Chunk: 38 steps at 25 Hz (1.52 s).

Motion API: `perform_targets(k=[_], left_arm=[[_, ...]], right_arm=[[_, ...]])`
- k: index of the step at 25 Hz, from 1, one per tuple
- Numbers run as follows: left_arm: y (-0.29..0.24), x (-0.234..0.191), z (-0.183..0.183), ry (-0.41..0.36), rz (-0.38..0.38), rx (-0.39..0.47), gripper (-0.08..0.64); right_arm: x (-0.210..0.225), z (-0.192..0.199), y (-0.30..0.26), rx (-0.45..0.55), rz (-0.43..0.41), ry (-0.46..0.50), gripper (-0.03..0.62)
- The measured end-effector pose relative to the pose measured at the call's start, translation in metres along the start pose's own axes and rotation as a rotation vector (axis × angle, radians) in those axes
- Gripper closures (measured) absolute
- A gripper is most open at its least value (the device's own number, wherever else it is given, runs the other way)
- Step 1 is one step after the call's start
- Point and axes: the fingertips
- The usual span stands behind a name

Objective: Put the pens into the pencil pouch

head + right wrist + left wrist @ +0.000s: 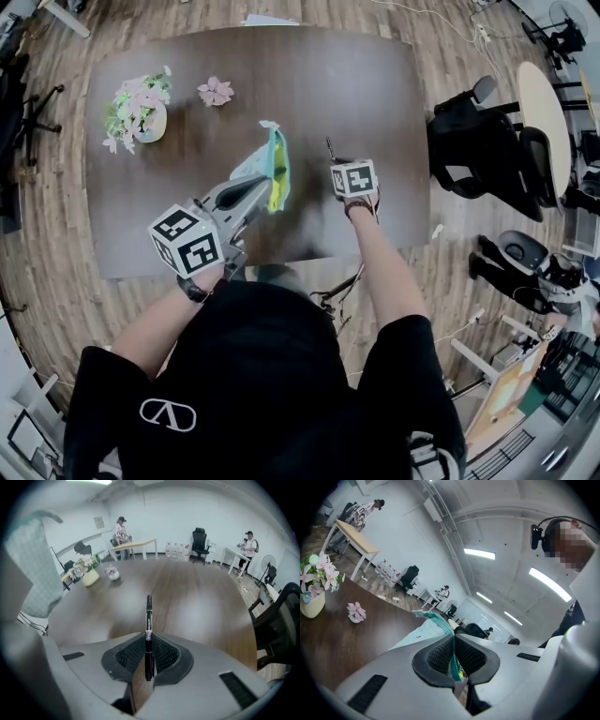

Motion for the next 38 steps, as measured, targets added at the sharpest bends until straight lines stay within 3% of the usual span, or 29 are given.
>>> perform_targets(k=[9, 18, 21, 27, 38], left_arm=[[-0.020, 0.025, -0.012, -0.037, 0.062, -0.009, 0.546], [-0.045, 0.063, -0.029, -0.083, 0.138, -0.019, 0.546], [-0.051, 0.073, -0.032, -0.092, 0.156, -0.025, 0.546], [-0.054, 0.081, -0.031, -0.103, 0.172, -0.035, 0.546], [-0.057, 0.088, -0.026, -0.100, 0.176, -0.035, 0.546]], right_arm=[[-0.005, -0.084, 0.187, 0.577, 0.062, -0.028, 0.549], [-0.034, -0.106, 0.370, 1.147, 0.118, -0.047, 0.549], [-0.036, -0.096, 0.390, 1.217, 0.165, -0.055, 0.549], [-0.028, -0.088, 0.396, 1.259, 0.184, -0.098, 0.549], [-0.110, -0.151, 0.390, 1.341, -0.048, -0.035, 0.549]])
Point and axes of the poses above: the fingertips, and each gripper's own axes: y backward along the fingers, x to its right, z out of its underside, and after that the axes turned 1 degree about -z, right-handed
